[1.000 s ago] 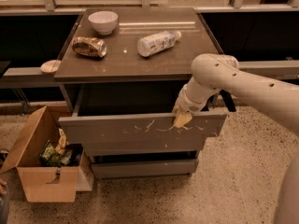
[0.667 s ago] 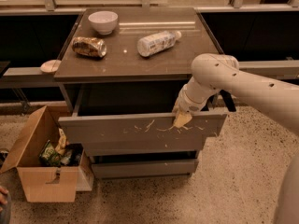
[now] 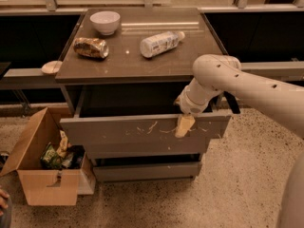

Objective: Open top drawer

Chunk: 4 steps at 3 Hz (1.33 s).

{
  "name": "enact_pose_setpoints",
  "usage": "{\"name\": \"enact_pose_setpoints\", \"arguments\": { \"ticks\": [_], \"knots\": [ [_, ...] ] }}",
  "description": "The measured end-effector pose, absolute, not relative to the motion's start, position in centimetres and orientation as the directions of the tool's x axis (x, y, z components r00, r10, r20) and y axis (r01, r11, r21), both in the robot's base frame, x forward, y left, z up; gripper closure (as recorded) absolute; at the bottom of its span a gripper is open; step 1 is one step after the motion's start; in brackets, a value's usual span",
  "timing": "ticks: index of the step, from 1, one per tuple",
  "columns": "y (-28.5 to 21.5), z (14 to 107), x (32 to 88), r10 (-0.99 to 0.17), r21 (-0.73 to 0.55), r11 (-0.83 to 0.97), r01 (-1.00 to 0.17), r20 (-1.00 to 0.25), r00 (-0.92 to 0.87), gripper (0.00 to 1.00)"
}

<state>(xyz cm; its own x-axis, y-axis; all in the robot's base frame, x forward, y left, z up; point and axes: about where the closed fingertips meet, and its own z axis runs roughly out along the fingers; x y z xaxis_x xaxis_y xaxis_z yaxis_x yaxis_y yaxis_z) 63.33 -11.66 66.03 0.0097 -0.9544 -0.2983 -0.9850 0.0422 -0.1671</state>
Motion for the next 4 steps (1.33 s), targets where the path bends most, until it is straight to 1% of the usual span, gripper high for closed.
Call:
{"name": "enact_pose_setpoints", "arguments": {
  "ticks": [1, 2, 3, 4],
  "knots": [
    [-11.6, 65.5, 62.6, -0.956, -0.143, 0.023, -0.989, -0.292, 0.02, 0.0],
    [-11.8, 64.5, 60.1, -0.964, -0.053, -0.017, -0.998, -0.266, 0.031, 0.0],
    [-12.5, 63.7, 57.3, -0.969, 0.039, -0.031, -0.999, -0.246, 0.021, 0.18],
    [-12.4, 64.2, 57.3, -0.969, 0.039, -0.031, -0.999, -0.246, 0.021, 0.41]
  ]
}}
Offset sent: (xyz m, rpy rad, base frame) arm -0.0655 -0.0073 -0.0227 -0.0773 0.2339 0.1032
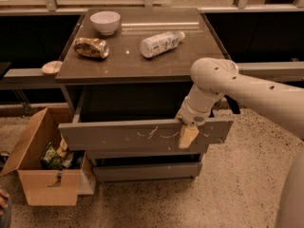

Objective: Open top drawer

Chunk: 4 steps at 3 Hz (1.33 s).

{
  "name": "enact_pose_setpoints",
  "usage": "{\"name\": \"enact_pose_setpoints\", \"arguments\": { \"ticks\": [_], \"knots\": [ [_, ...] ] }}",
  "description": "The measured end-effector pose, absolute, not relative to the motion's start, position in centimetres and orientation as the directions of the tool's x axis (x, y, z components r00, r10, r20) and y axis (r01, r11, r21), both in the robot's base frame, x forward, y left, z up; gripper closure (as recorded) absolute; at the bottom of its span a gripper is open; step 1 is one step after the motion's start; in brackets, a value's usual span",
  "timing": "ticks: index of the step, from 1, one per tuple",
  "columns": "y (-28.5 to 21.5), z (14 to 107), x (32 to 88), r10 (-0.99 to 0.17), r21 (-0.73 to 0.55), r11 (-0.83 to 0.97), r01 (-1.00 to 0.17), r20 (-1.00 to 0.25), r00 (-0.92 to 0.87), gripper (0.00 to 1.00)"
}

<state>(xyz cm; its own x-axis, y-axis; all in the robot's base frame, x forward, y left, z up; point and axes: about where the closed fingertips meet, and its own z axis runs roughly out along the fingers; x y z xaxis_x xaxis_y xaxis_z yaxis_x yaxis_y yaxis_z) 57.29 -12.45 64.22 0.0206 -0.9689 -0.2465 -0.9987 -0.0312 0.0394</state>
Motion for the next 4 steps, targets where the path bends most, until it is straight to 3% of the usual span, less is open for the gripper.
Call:
{"name": "enact_pose_setpoints", "arguments": {
  "ticks": [2, 3, 4],
  "knots": [
    [-13.0, 64.6, 55.7, -0.971, 0.041, -0.019, -0.999, -0.24, 0.008, 0.88],
    [-12.9, 65.2, 53.6, -0.961, 0.022, 0.001, -1.0, -0.276, -0.007, 0.93],
    [-12.8, 65.0, 53.7, -0.961, 0.022, 0.001, -1.0, -0.276, -0.007, 0.69]
  ]
}}
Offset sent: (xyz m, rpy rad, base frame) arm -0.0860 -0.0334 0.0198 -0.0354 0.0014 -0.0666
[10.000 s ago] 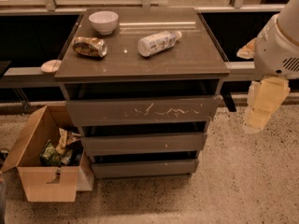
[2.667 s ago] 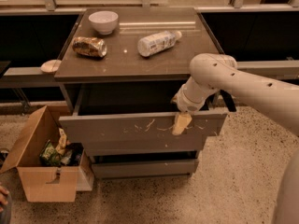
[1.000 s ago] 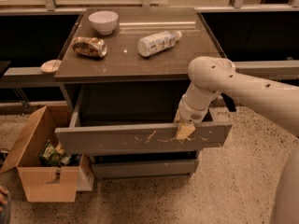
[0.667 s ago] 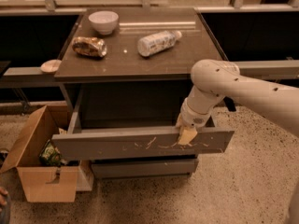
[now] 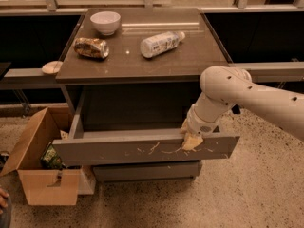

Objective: Open top drawer

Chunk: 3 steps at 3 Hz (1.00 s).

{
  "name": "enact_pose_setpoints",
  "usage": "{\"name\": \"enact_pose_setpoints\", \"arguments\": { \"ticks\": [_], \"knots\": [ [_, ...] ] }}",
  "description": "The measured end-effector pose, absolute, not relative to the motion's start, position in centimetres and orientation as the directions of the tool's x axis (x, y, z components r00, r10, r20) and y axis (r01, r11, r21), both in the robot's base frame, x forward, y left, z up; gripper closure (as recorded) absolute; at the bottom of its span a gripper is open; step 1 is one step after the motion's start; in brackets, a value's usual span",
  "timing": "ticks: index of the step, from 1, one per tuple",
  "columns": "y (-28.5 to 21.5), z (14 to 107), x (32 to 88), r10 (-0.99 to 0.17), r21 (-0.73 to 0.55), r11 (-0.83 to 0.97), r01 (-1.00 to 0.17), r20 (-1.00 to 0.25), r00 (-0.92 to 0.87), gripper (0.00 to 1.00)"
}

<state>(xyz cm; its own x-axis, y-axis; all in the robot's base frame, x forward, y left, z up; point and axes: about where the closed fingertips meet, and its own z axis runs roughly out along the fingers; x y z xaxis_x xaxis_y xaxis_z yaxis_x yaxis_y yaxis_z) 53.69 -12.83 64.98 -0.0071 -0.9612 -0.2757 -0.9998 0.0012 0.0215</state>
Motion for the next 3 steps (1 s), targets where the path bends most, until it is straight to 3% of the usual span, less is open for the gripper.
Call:
{"name": "enact_pose_setpoints", "arguments": {
  "ticks": [3],
  "knots": [
    [-14.3, 65.4, 50.9, -0.956, 0.055, -0.03, -0.998, -0.293, 0.013, 0.01]
  ]
}}
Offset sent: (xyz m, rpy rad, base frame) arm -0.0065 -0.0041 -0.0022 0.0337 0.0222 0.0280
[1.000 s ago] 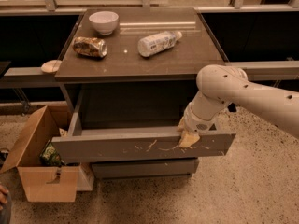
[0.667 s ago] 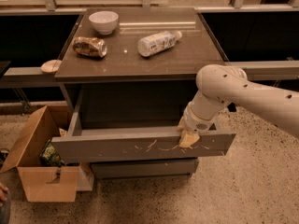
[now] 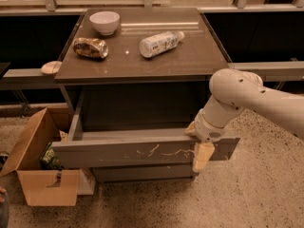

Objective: Open top drawer

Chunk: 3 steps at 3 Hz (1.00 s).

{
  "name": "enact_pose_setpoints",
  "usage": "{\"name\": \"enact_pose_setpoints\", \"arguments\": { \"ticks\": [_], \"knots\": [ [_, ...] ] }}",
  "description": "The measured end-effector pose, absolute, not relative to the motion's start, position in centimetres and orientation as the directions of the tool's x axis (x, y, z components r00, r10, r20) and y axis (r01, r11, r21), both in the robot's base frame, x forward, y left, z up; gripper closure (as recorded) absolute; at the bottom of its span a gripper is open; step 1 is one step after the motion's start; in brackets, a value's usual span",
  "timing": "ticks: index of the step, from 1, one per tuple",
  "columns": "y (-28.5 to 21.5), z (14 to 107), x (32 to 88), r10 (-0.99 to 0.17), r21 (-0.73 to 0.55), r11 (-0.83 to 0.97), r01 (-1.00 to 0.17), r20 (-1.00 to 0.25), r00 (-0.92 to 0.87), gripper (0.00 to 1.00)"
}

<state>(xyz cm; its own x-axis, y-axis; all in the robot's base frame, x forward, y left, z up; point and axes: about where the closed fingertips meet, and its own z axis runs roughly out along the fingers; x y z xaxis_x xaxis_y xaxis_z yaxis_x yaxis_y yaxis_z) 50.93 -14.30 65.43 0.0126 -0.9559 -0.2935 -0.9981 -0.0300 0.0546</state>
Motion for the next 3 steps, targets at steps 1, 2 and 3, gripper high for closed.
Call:
{"name": "enact_pose_setpoints", "arguments": {
  "ticks": [1, 2, 3],
  "knots": [
    [-15.3, 67.9, 48.4, -0.96, 0.047, -0.052, -0.998, -0.277, 0.037, 0.0],
    [-14.9, 73.2, 48.4, -0.957, -0.033, -0.1, -0.994, -0.27, 0.106, 0.0],
    [-14.0, 79.8, 49.8, -0.939, -0.143, -0.156, -0.977, -0.286, 0.192, 0.0]
  ]
}}
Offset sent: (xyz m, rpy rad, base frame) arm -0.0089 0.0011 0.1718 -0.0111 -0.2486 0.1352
